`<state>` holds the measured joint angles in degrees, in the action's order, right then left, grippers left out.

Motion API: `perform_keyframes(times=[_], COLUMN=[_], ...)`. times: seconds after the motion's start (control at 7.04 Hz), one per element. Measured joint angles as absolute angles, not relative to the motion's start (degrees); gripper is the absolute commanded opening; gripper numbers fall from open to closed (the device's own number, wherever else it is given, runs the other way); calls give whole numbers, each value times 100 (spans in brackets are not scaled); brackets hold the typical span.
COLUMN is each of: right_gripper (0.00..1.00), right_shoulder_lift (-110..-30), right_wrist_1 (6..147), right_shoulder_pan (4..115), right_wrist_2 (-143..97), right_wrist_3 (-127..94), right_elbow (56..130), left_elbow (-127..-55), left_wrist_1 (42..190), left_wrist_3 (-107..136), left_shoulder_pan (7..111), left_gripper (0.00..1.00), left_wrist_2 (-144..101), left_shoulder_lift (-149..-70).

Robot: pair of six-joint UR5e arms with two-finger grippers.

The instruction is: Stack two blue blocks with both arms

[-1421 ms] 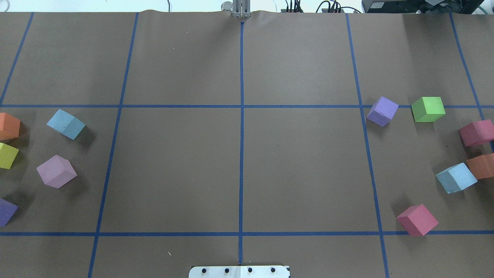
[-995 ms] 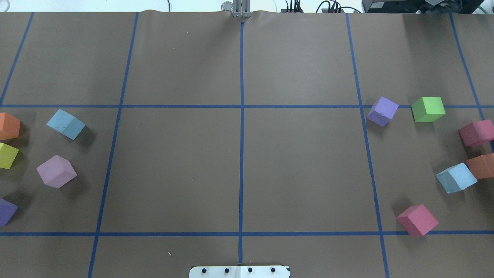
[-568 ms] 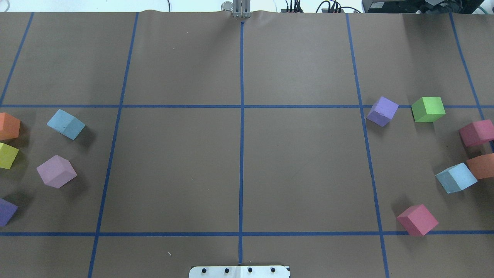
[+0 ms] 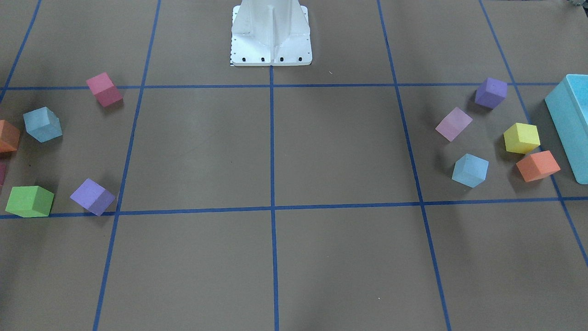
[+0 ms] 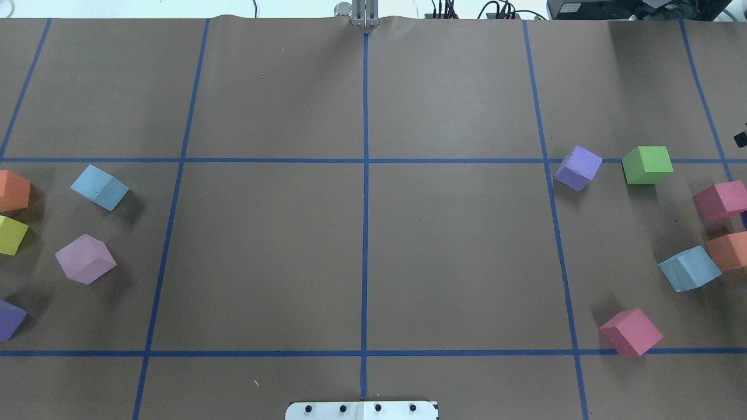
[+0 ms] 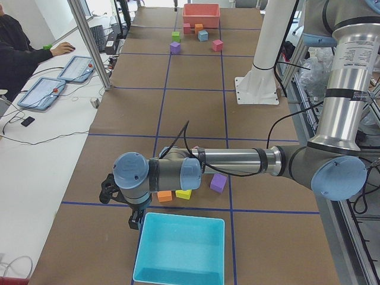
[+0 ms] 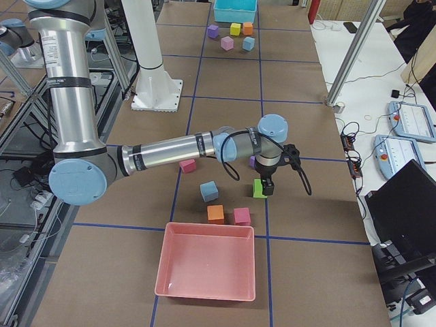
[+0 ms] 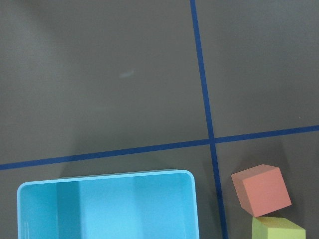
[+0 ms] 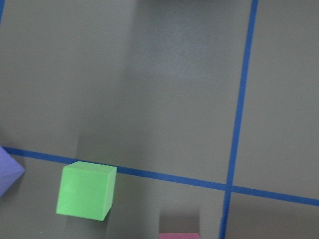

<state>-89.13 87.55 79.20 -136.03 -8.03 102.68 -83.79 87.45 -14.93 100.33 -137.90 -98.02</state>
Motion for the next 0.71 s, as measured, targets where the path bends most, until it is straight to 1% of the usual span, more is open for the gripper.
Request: perform_keyframes(times=[0.14,0.43,0.71], right_gripper=[100,100,100], right_shoulder_lift=[-9283,-9933,-10310], right_wrist_1=[8405,7494,7001], right_shoulder_pan=[7693,6972,6533], right_wrist_2=[-13624,-13533,-13501], right_wrist_3=[-1123,-1970,-2252], right_elbow=[10482,10609,10690], left_elbow=[-8395,-8396,-8409], left_wrist_1=[8734,8730,8738], left_wrist_3=[-1488,-1485,-1485], left_shoulder_pan=[10033,10029,10033], left_gripper=[98,98,98], left_wrist_2=[-13790,-13790,-13790], left_shoulder_lift=[-9803,-9807,-9800])
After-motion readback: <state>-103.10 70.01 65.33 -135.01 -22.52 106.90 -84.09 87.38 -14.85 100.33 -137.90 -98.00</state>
